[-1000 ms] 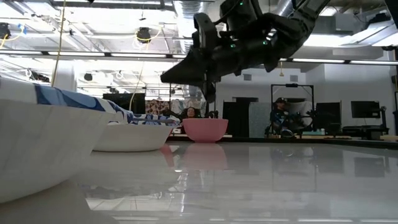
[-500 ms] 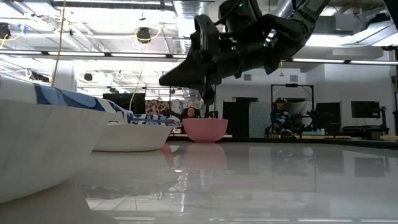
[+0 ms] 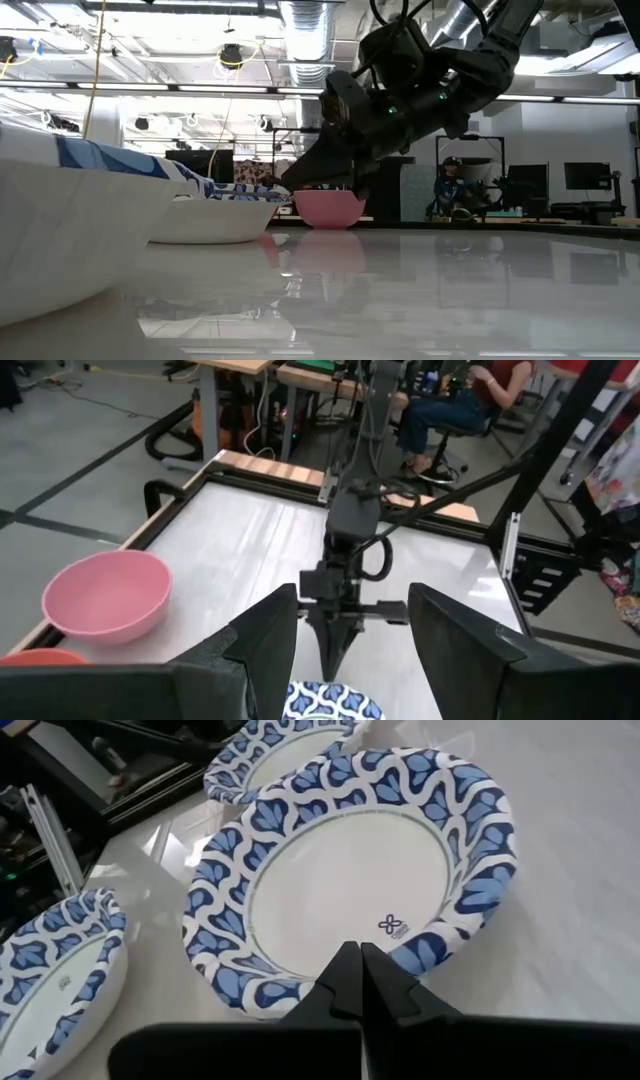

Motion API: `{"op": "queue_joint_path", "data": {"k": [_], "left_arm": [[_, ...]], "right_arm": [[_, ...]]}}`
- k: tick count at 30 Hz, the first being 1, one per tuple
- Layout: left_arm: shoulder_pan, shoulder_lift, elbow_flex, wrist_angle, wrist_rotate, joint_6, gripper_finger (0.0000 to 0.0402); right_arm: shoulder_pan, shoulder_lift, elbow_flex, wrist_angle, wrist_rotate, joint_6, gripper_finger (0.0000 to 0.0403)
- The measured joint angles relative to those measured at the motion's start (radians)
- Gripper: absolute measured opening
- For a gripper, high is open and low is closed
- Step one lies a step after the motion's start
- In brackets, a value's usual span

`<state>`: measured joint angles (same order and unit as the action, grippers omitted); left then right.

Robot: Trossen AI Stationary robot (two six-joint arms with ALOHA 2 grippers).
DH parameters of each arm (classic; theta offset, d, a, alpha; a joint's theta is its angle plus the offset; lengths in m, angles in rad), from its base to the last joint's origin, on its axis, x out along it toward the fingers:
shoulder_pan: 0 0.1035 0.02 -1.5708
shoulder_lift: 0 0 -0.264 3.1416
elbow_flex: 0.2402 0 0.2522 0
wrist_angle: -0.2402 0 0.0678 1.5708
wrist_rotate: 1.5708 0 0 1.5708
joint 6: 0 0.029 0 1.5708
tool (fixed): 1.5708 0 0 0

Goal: Nest bowls inside each other by size order
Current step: Stack the white patterned bowl on top of the white patterned bowl

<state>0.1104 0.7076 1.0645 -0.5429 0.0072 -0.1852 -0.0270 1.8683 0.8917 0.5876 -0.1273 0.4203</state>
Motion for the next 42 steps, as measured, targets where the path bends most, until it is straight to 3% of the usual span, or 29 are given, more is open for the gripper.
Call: {"op": "queue_joint_path", "data": {"k": [17,26,33,42], "left_arm": [[-0.063,-0.001,-0.201,0.106,-0.065,-0.107,0.018],[-0.194,-0.002,-0.339,0.194,-0.215,-0.168,0.0174],[-0.284,-0.001,-0.388,0.198,-0.332,-0.214,0.0113],[-0.351,-0.001,-0.399,0.189,-0.351,-0.216,0.0006]], "right_arm": [[-0.002,0.003,0.0,-0.036,0.024,-0.013,0.0009],[-0.002,0.003,0.0,-0.03,0.024,-0.009,0.0009],[-0.002,0.004,0.0,-0.027,0.024,-0.002,0.0009],[-0.002,0.004,0.0,-0.025,0.024,0.0,0.0009]]}}
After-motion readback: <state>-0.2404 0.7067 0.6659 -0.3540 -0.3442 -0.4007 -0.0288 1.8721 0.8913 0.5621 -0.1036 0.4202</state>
